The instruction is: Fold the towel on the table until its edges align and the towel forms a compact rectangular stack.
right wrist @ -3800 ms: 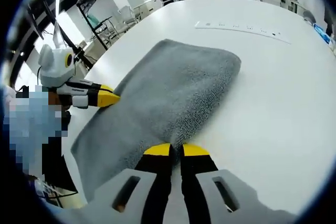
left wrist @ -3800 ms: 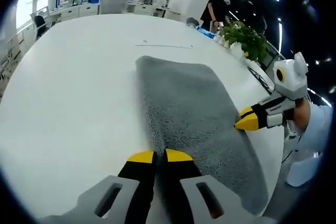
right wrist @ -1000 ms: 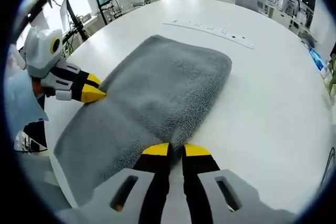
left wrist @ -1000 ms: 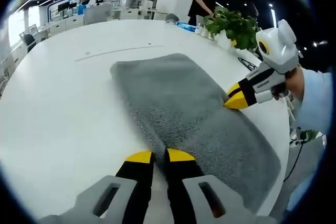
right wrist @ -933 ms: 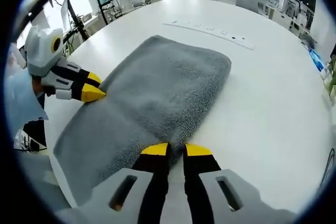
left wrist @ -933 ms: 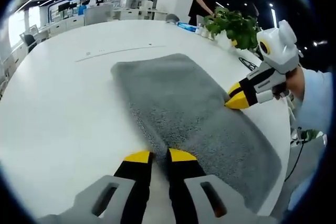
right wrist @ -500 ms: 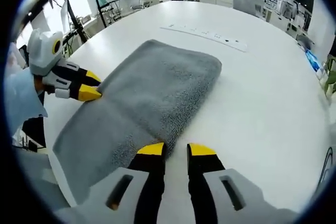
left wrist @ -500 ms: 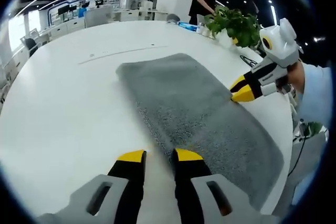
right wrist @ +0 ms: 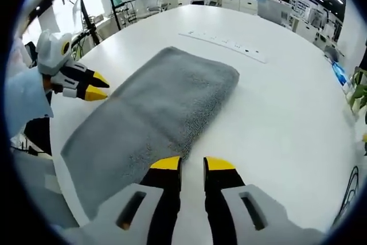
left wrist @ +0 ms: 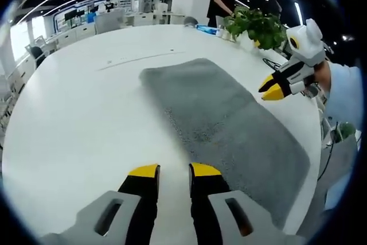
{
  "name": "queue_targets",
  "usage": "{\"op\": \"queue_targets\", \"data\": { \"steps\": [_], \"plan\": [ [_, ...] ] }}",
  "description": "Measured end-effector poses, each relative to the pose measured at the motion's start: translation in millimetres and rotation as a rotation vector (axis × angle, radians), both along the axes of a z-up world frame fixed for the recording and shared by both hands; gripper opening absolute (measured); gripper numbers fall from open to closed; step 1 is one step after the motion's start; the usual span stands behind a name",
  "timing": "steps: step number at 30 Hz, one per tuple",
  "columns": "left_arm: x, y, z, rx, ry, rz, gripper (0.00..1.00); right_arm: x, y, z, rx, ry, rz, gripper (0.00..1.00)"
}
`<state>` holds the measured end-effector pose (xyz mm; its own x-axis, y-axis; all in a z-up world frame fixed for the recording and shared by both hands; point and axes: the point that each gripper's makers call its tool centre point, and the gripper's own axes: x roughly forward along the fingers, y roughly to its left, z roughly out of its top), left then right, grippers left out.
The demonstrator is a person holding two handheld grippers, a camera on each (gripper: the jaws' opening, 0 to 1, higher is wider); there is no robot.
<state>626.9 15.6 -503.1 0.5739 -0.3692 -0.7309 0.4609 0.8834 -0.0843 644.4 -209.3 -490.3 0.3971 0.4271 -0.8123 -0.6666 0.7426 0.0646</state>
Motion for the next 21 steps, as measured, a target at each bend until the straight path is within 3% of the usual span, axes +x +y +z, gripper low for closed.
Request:
{"op": "queue_targets", "data": {
  "steps": [5,8,9,14,16,17,21],
  "plan": [
    [-12.8,1.7,12.8,-0.005,-0.033,-0.015,0.21,-4.1,-0.4,0.0,0.011,0.001,0.021,0.14],
    [-8.4,7.9,12.2,-0.014,-0.050,-0.026,0.21,-3.7,-3.1,-1.0,0.013,-0.001,0.030,0.15],
    [-8.2,10.4,11.5,-0.011,-0.049,-0.025,0.22,-15.3,-2.9,3.6,0.012,-0.001,0.031,0.15],
    [-20.1,6.2,15.4,-0.007,-0.049,-0.039,0.24,-17.9,-6.9,2.1,0.020,0.002,0.035,0.16],
    [-24.4,6.6,16.4,-0.020,-0.045,-0.040,0.24,-33.0,-6.5,8.1,0.024,0.001,0.037,0.16],
    [-26.2,6.2,16.6,-0.024,-0.043,-0.042,0.25,-26.2,-7.6,4.6,0.029,0.003,0.042,0.17],
    [-35.3,1.8,15.1,-0.030,-0.036,-0.088,0.26,-34.9,-7.2,5.5,0.032,0.009,0.058,0.18]
  ]
}}
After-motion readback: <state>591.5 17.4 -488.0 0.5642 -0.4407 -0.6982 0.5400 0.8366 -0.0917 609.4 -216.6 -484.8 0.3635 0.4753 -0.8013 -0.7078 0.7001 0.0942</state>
